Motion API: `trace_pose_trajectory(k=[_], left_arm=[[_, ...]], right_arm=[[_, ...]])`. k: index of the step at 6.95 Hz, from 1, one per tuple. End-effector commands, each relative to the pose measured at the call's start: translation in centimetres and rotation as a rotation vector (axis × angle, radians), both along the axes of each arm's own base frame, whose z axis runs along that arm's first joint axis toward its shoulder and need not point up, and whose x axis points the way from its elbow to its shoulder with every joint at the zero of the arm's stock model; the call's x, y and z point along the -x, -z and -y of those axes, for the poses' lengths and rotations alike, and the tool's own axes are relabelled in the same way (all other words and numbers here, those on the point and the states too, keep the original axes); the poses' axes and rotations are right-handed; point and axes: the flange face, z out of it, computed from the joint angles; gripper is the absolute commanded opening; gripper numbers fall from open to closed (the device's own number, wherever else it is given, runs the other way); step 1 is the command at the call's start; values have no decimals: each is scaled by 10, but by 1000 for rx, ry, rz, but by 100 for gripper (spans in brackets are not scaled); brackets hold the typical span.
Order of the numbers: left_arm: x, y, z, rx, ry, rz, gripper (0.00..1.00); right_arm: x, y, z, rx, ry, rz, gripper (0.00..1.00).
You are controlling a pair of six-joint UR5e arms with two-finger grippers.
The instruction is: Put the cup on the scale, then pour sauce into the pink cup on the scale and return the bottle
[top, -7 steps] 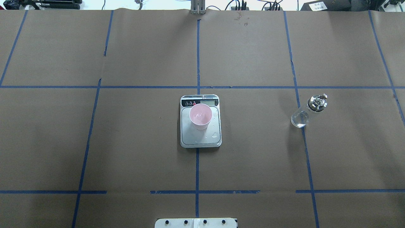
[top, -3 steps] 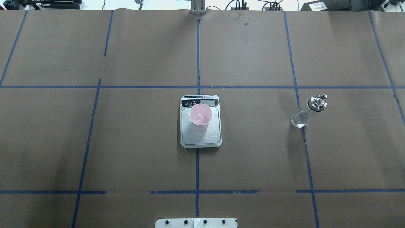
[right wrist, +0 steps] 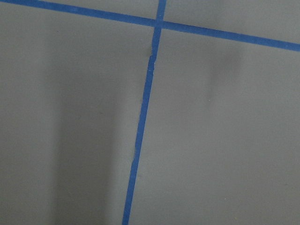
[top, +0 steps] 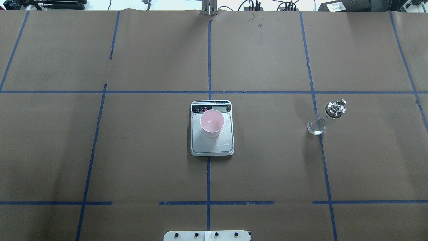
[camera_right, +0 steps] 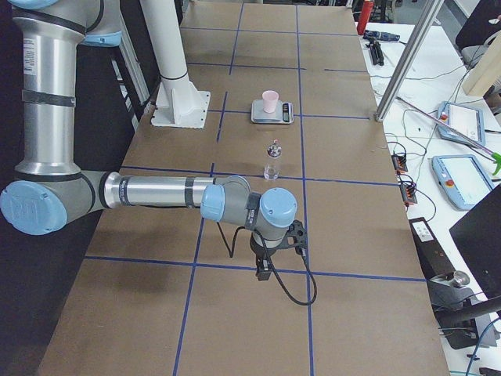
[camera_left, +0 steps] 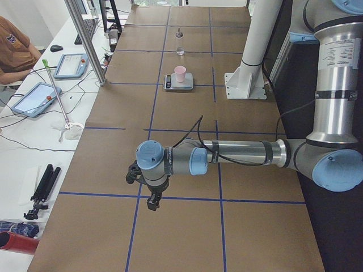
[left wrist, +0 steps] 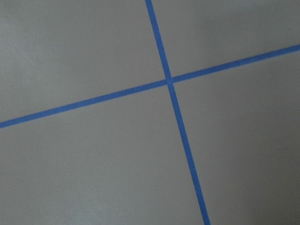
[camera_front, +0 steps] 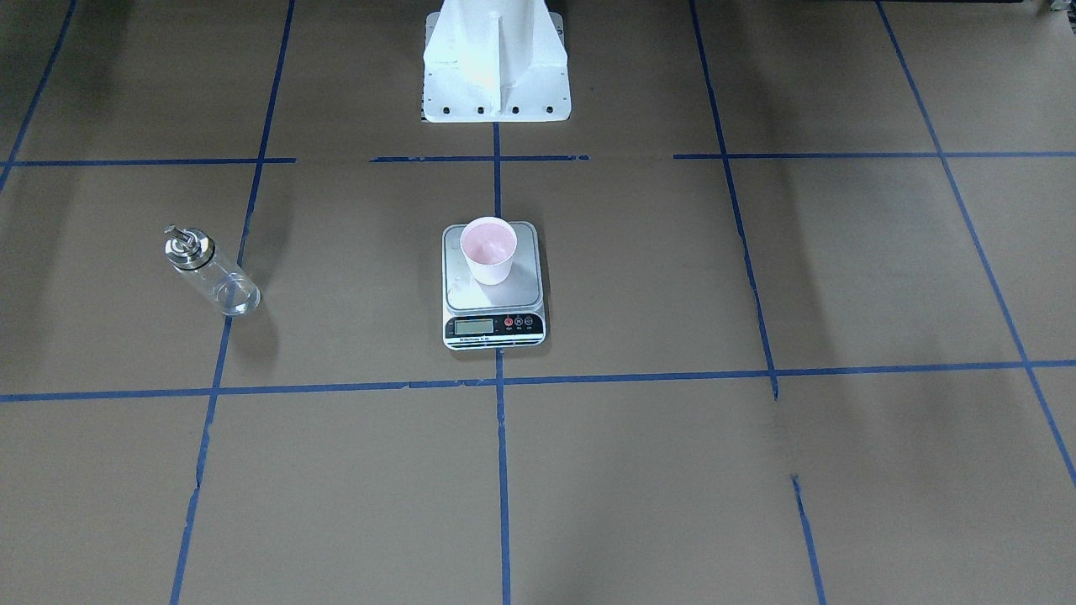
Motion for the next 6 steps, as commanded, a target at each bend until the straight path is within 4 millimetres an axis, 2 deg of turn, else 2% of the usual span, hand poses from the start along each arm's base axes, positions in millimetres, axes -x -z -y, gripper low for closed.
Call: trace_pose_trajectory(k=[1,3,4,6], left_arm=[[1,10,8,-14,8,3,100],[2,21,10,20,67,3,100],[2,35,10,73,155,-1,100],[1,39,12,135,228,-6,100]], right_arm=[[-1,2,6,-35,-5,5,100],[-1,5,10,-55,-14,10,100],[0,11,14,-49,-31,13,100],[-1,12,14,-40,-45,13,100]])
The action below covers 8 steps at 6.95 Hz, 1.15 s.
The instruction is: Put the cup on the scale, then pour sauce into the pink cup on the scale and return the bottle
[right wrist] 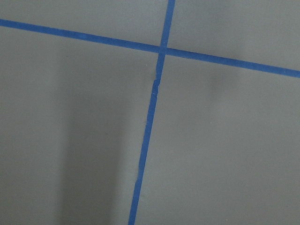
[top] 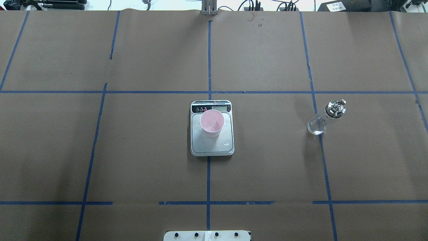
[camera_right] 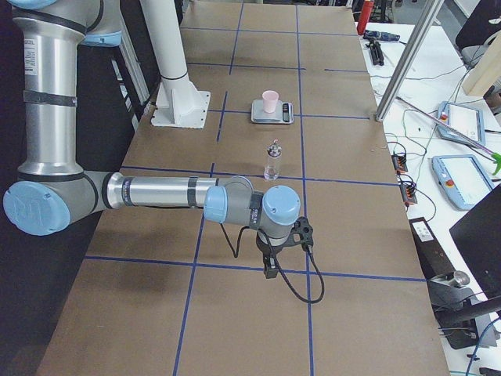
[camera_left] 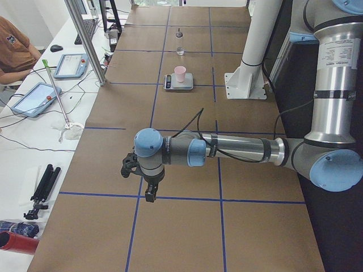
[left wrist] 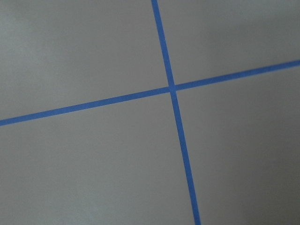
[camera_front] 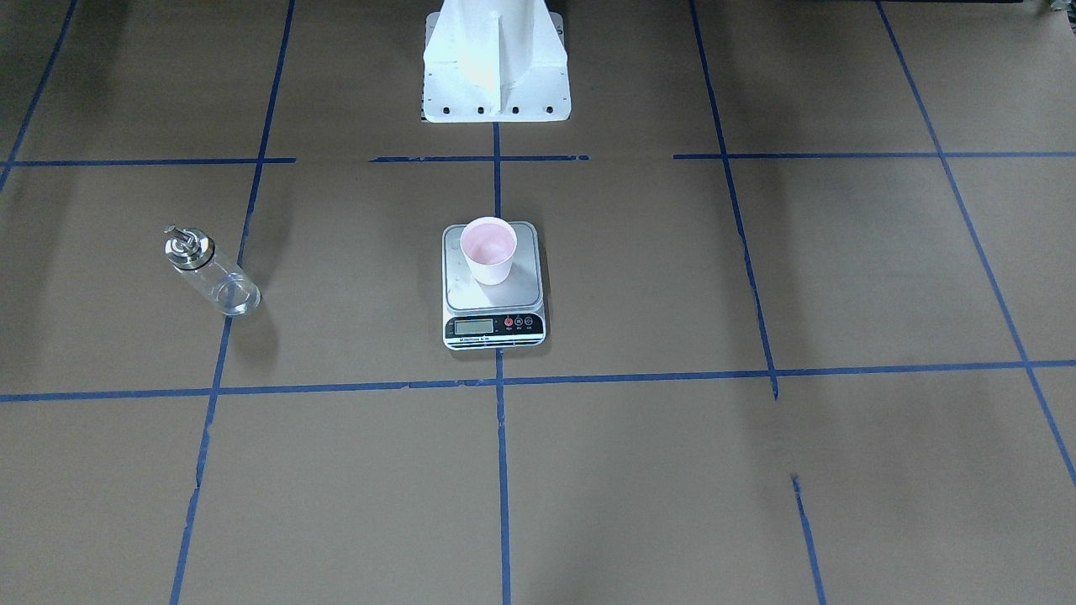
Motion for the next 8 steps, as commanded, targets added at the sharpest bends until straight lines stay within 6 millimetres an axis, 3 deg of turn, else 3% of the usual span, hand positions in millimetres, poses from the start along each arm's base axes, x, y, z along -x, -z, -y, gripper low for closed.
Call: trace_pose_trajectory(k=[1,5,8], left_arm=[[0,3,0,38,45,-5,100],[-1,4,1,34,43,-7,100],[-1,4,1,34,43,-7,100]], right_arm=[[0,3,1,23,-31,-1,100],[0,22,23,1,-125,-2,100],[-1,12,27,22,-255,3,100]])
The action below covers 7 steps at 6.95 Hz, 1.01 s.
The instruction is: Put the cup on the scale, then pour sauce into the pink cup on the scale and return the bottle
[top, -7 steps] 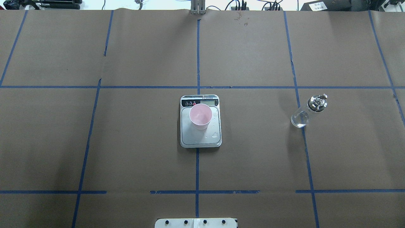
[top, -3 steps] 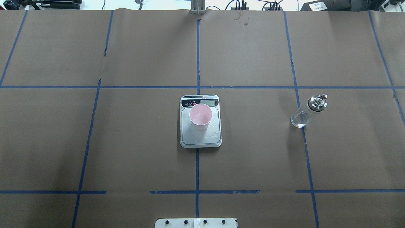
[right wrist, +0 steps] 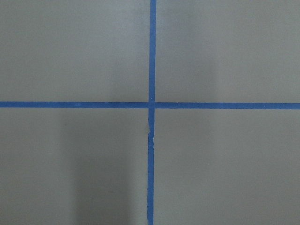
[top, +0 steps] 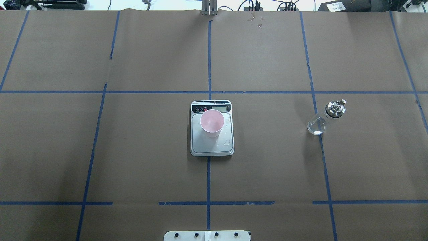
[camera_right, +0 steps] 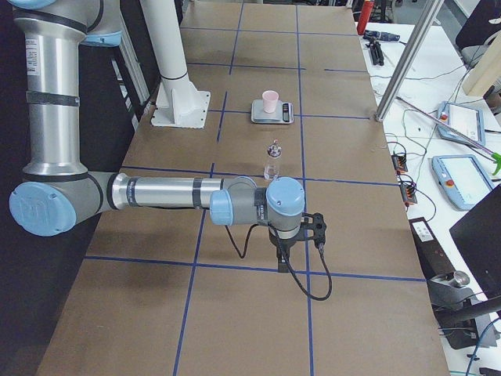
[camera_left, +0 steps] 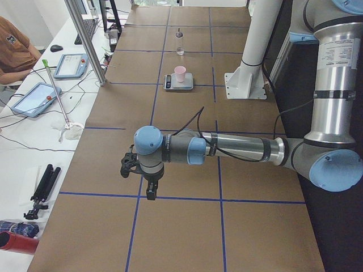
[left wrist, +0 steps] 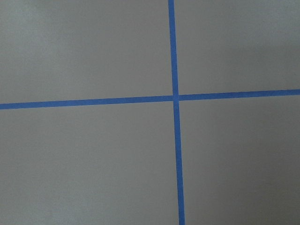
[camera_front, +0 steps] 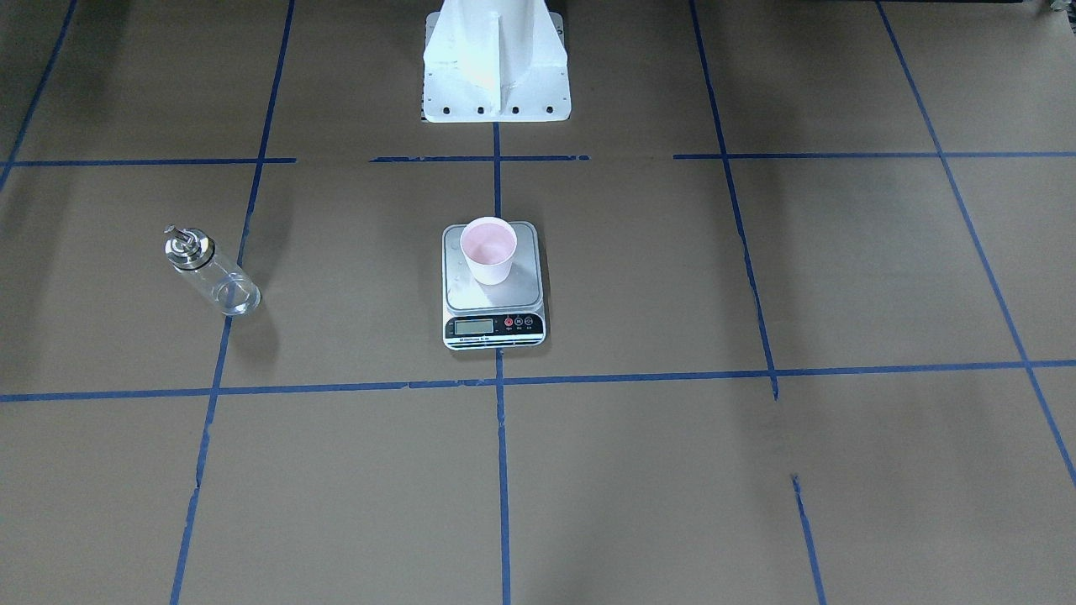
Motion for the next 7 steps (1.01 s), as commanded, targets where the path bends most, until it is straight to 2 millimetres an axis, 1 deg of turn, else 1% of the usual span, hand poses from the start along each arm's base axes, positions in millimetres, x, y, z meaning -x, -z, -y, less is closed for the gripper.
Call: trace_pose_trajectory(k=[1,7], left_arm=[[0,1,1,-2,0,0,100],[0,8,8,-17,1,2,100]], right_arm=[[0,-2,1,0,-26,1,100],[0,2,3,-8,-27,3,100]])
